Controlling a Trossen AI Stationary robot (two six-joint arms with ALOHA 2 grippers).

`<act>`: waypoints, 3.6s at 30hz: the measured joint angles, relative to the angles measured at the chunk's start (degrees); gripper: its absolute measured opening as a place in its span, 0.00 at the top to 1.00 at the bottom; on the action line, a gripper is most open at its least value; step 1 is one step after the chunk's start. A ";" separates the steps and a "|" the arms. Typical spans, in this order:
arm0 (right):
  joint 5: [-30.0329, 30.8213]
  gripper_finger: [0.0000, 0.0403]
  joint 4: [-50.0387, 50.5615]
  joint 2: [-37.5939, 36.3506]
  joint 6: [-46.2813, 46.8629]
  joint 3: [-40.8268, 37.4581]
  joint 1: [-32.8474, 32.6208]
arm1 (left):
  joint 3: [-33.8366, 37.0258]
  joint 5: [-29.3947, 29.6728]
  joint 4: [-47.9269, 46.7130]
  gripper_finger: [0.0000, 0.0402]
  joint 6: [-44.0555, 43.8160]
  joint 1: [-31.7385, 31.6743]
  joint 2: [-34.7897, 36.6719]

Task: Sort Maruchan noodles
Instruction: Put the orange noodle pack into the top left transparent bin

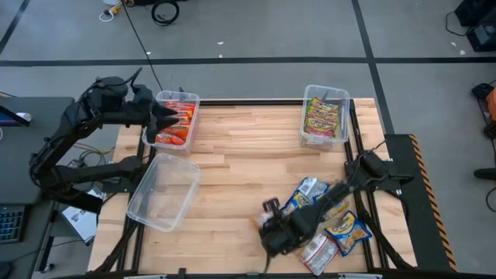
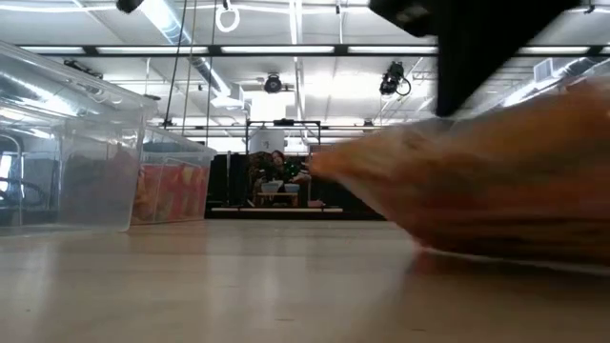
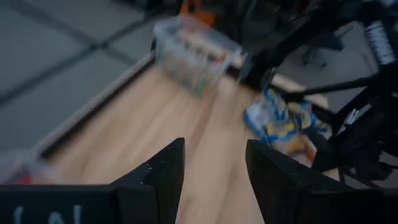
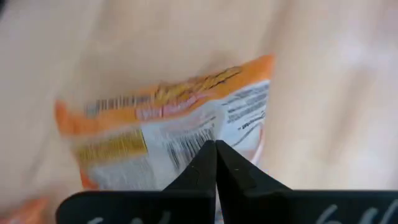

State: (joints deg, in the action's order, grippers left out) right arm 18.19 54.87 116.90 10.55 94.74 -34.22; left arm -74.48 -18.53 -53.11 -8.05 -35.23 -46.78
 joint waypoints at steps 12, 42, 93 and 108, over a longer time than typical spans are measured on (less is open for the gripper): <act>11.79 0.99 -9.81 -15.90 -0.75 0.20 10.81 | 0.00 0.76 13.37 0.56 2.53 11.20 -0.52; -17.29 0.35 -10.21 5.18 -42.26 0.20 9.06 | 0.00 4.79 9.51 0.56 -0.20 13.62 -0.46; -8.91 0.96 -30.04 -24.91 37.08 -0.31 41.98 | 0.07 36.85 15.68 0.56 -1.96 41.51 -7.76; 0.58 0.96 -36.97 -22.20 29.69 -0.37 50.10 | 13.17 39.08 27.09 0.40 -20.44 29.75 -8.20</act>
State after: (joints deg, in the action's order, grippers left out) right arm 18.77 17.90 94.70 40.24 94.37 15.88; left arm -61.31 20.55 -26.02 -28.49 -5.48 -54.98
